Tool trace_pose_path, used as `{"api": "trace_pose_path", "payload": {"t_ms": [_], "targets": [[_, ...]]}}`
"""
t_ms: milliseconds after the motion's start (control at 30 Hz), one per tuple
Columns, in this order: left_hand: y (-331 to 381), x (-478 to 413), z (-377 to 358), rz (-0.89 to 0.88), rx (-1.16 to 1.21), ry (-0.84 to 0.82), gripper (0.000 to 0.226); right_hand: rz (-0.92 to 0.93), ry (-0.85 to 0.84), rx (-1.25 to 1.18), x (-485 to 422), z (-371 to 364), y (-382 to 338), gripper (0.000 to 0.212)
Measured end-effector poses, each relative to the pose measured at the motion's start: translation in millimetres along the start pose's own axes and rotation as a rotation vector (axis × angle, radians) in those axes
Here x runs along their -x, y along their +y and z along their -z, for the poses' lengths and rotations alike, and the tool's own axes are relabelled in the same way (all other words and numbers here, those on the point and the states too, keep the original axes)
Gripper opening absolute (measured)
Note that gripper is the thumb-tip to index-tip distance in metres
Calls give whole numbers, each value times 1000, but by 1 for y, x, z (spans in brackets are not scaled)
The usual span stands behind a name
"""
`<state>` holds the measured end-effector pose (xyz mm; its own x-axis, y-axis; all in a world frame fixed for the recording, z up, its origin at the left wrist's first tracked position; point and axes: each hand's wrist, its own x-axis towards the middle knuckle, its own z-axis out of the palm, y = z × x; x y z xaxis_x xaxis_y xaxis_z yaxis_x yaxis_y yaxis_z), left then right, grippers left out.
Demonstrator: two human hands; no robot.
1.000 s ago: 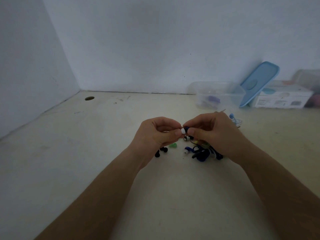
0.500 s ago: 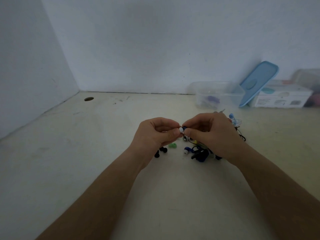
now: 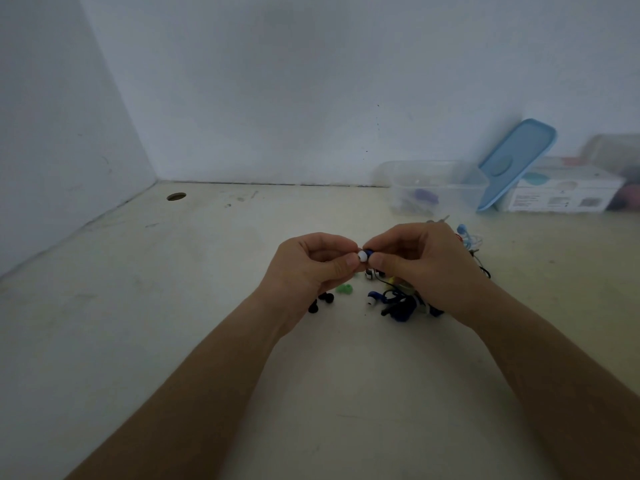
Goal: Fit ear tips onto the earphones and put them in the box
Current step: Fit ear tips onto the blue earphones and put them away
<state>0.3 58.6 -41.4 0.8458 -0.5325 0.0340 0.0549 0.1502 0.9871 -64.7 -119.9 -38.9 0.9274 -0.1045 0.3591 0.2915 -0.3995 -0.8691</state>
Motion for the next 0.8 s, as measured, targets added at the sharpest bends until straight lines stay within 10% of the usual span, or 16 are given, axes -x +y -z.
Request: {"api": "trace_pose_path", "payload": {"t_ms": [800], "targets": [[-4, -2, 1, 2, 39, -18, 30, 26, 40, 107, -1, 0, 0, 11]]}}
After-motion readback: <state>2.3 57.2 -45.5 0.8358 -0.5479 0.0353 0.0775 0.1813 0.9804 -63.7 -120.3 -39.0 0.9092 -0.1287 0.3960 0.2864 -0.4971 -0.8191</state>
